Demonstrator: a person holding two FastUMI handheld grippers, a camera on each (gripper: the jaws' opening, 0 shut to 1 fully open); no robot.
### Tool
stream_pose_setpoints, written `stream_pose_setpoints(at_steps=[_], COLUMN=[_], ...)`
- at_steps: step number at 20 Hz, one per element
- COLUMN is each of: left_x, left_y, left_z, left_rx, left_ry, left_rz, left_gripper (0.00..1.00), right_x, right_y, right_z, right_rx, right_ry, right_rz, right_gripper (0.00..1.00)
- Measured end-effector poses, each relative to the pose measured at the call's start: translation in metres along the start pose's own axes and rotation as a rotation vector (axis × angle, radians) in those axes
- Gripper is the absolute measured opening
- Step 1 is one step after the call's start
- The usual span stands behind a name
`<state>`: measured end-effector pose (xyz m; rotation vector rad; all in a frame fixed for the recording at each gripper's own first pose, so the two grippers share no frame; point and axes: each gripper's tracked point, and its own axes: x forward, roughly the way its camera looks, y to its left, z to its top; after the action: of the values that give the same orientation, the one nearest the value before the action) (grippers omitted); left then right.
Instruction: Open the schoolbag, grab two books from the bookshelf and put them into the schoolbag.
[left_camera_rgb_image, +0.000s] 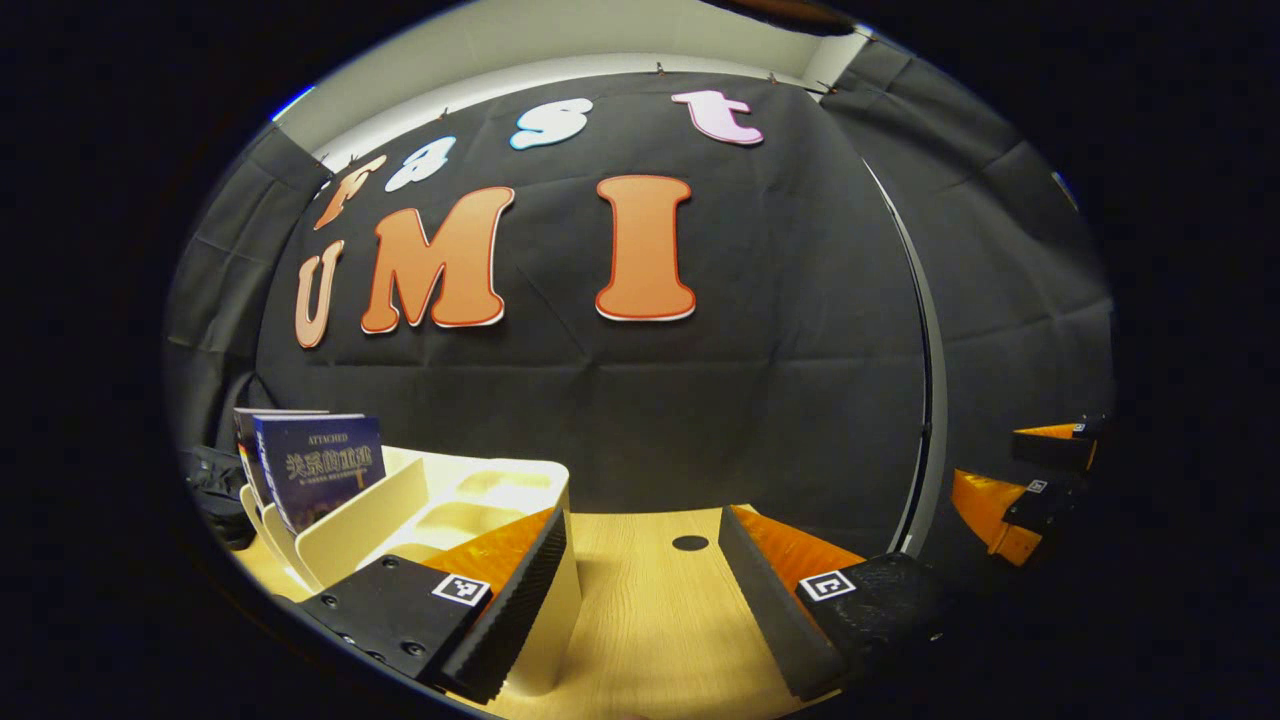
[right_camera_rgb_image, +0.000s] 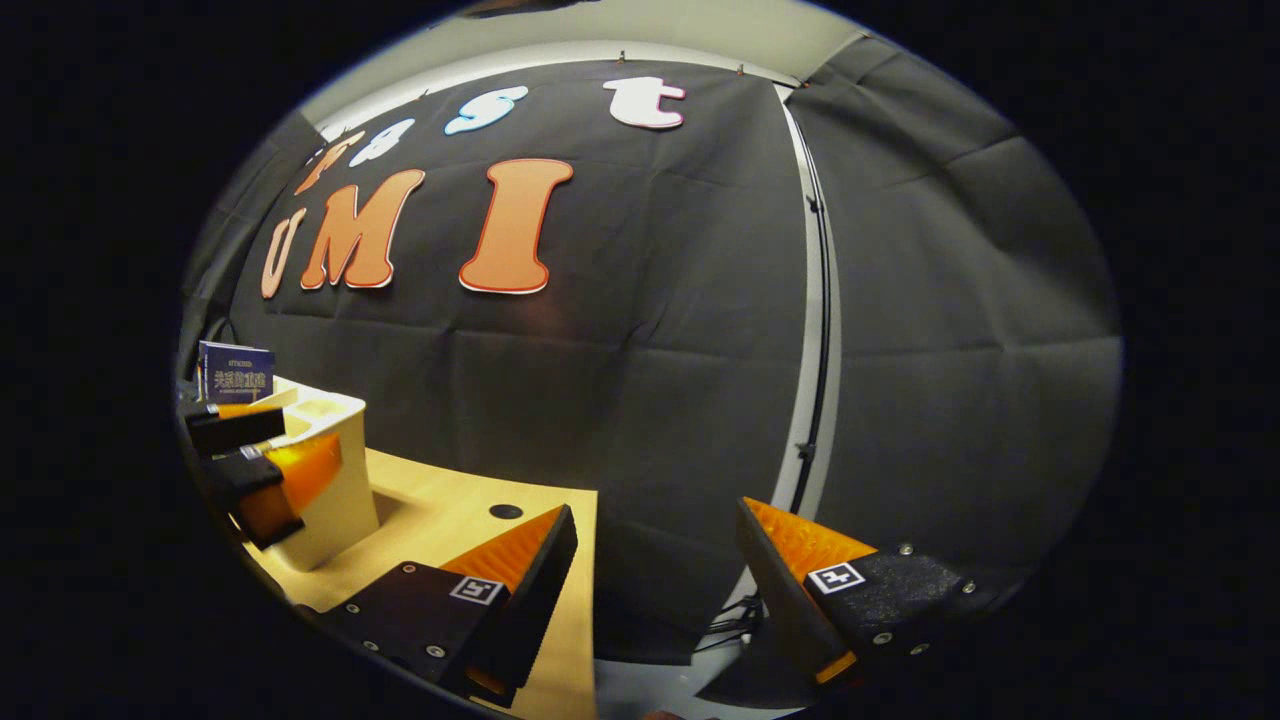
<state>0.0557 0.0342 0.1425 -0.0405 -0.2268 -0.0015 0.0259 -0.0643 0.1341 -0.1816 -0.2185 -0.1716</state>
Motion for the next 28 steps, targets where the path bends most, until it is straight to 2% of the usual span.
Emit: stream_pose_setpoints(at_steps=[1,2,3,5,6,8,12,17,20,21,22,24,28], left_x=[-0.004,-0.008,-0.014,-0.027,-0.033,-0.051,-0.083,-0.119,-0.141,-0.148,-0.154,-0.165,-0.177], left_y=[0.006,0.015,0.024,0.045,0.056,0.081,0.146,0.225,0.272,0.289,0.303,0.333,0.378], left_z=[0.015,0.031,0.048,0.083,0.098,0.129,0.180,0.225,0.237,0.239,0.240,0.244,0.237], left_rx=[-0.014,-0.021,-0.022,-0.036,-0.042,-0.042,-0.022,0.004,0.000,-0.004,-0.007,0.002,0.046], left_ry=[0.002,0.003,0.003,0.000,0.000,-0.004,-0.016,-0.042,-0.040,-0.037,-0.033,-0.032,-0.025], left_rz=[0.003,0.008,0.012,0.012,0.006,0.002,0.036,0.078,0.108,0.116,0.124,0.141,0.155], left_gripper=[0.96,0.99,0.96,0.96,0.99,0.99,0.99,0.99,0.99,0.96,0.99,0.99,0.98], right_x=[-0.008,-0.017,-0.027,-0.052,-0.068,-0.097,-0.130,-0.156,-0.169,-0.174,-0.179,-0.187,-0.194], right_y=[-0.011,-0.020,-0.030,-0.044,-0.048,-0.037,0.027,0.132,0.189,0.208,0.226,0.259,0.306], right_z=[0.013,0.028,0.043,0.070,0.082,0.112,0.165,0.225,0.244,0.250,0.255,0.261,0.268], right_rx=[-0.028,-0.055,-0.081,-0.111,-0.118,-0.124,-0.086,0.027,0.044,0.056,0.075,0.104,0.106], right_ry=[-0.004,-0.008,-0.001,0.025,0.042,0.041,0.036,-0.012,-0.021,-0.017,-0.014,-0.008,-0.020], right_rz=[-0.024,-0.047,-0.078,-0.131,-0.151,-0.154,-0.098,0.042,0.116,0.137,0.162,0.202,0.250], right_gripper=[0.94,0.94,0.94,0.94,0.94,0.94,0.94,0.94,0.94,0.94,0.94,0.94,0.94])
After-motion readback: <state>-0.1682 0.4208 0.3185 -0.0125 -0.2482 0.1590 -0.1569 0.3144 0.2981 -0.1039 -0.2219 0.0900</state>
